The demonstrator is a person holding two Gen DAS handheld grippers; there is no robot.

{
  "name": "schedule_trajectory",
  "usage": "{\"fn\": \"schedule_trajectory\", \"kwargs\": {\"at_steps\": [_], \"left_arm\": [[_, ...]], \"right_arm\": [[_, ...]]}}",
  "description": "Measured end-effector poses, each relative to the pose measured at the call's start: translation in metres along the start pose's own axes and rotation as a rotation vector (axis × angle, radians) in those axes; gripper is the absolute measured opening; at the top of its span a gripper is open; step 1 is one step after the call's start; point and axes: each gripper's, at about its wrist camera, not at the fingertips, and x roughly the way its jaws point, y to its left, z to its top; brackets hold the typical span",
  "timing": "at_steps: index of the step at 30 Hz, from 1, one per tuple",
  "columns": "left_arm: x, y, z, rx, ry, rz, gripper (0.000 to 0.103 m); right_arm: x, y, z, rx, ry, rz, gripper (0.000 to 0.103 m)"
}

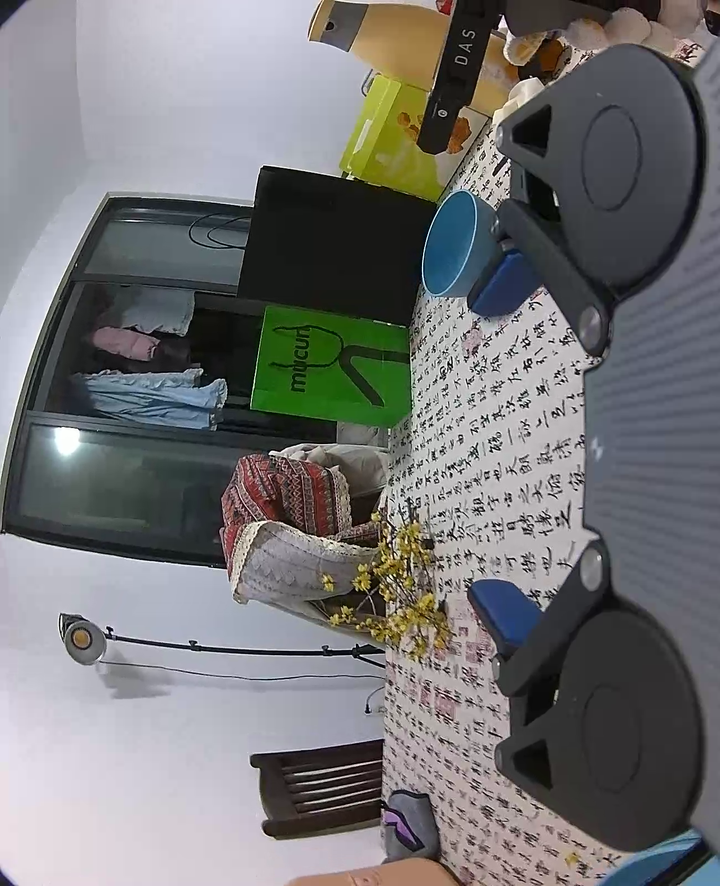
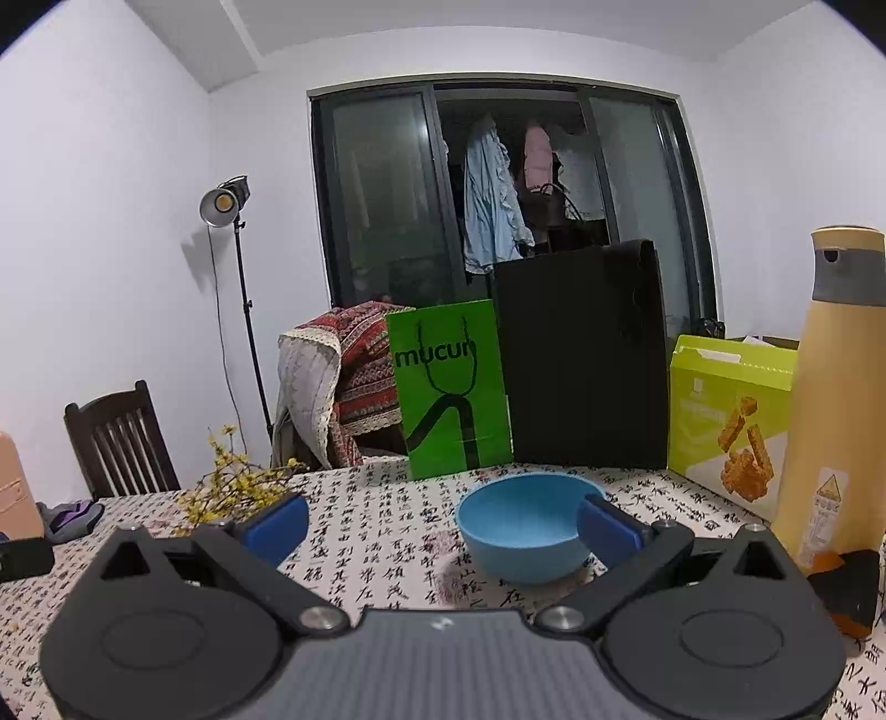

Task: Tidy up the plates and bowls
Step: 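Move both open grippers toward the blue bowl by the green bag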

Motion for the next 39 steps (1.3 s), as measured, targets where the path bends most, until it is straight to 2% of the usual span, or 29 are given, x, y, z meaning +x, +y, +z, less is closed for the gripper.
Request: {"fn": "schedule_trajectory", "kwargs": {"at_steps": [9,16,24,33,39], "left_arm": [[0.019,-0.019,0.009,0.046,0.003,-0.020,0.103],[0.037,-0.020,0.013,0.017,0.034,-0.044,0.103],[0.054,-0.019,0.021,-0.017,0.053,-0.022,0.103],[0.071,-0.029,0.030,-0.019,0.049,0.002,0.103],[0.088,-0.044,0.034,-0.010,0.052,-0.002,0.103]], "right_arm": [[0.022,-0.008,0.013,-0.011,0.001,-0.022,0.103],[0.039,-0.019,0.023,0.006,-0.005,-0.036,0.103],[0.061,-0.031,0.039,0.017,-0.032,-0.048,0.103],[0.094,-0.046,0.052,-0.010,-0.013,-0.071,0.103],[0.112,-0.064,0.044,0.031,-0.001,-0.069,0.103]]}}
